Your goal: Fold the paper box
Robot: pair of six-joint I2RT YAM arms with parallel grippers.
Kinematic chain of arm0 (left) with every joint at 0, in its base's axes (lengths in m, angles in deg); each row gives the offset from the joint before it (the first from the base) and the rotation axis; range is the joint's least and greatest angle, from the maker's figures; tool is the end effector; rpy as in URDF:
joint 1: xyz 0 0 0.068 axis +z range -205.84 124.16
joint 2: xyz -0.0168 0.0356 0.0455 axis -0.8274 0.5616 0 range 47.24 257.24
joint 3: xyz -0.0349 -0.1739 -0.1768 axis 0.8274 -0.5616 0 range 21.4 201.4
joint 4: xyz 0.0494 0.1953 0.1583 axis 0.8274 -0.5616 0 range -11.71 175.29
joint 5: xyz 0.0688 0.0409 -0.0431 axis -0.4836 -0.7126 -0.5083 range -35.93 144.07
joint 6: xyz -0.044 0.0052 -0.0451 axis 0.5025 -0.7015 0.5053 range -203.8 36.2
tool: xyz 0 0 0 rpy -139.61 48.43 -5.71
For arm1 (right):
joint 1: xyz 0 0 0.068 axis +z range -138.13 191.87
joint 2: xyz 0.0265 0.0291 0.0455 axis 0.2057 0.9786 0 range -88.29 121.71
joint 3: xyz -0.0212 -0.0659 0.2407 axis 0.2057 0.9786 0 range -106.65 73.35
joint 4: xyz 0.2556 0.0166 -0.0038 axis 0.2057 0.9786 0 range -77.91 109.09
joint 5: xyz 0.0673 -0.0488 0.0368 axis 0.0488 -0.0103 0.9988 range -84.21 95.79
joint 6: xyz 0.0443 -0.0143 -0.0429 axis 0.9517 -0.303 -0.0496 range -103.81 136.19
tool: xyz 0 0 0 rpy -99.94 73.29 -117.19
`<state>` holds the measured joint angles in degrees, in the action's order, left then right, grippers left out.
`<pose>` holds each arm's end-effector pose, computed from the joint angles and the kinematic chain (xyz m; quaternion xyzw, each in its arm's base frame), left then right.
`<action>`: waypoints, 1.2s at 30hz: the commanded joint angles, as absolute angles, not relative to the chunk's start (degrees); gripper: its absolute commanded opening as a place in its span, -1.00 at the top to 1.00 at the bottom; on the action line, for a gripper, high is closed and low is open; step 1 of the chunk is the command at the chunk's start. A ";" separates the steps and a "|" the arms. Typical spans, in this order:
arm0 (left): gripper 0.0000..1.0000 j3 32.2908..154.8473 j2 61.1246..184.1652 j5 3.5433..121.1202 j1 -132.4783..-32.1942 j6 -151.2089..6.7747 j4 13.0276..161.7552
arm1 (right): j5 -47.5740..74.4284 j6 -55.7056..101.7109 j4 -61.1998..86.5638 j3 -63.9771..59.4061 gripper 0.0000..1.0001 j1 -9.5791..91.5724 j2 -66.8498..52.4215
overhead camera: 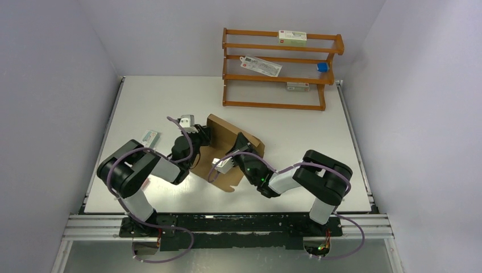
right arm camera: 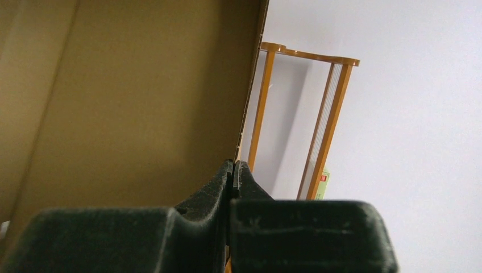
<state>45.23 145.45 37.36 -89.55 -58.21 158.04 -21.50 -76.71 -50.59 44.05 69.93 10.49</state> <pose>0.2548 -0.1533 0.1340 -0.0508 0.7149 -0.2506 0.6508 0.1846 0.2539 0.1344 -0.6643 0.3338 -0.3614 0.5628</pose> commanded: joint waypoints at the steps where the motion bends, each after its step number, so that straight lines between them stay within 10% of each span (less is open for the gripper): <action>1: 0.32 45.55 142.09 35.21 -93.65 -53.72 156.99 | -19.02 -73.66 -48.08 43.38 1.00 70.94 12.15; 15: -0.29 41.62 130.14 45.44 -90.96 -60.15 149.17 | -17.90 -71.84 -43.47 44.86 1.00 70.55 7.43; 25: -0.39 46.07 118.11 69.83 -70.42 -69.26 133.46 | -17.18 -71.72 -40.17 44.90 1.00 69.84 5.28; 36: -0.31 60.43 138.77 85.67 -56.80 -68.80 123.22 | -17.17 -74.23 -38.92 44.35 1.00 69.83 4.28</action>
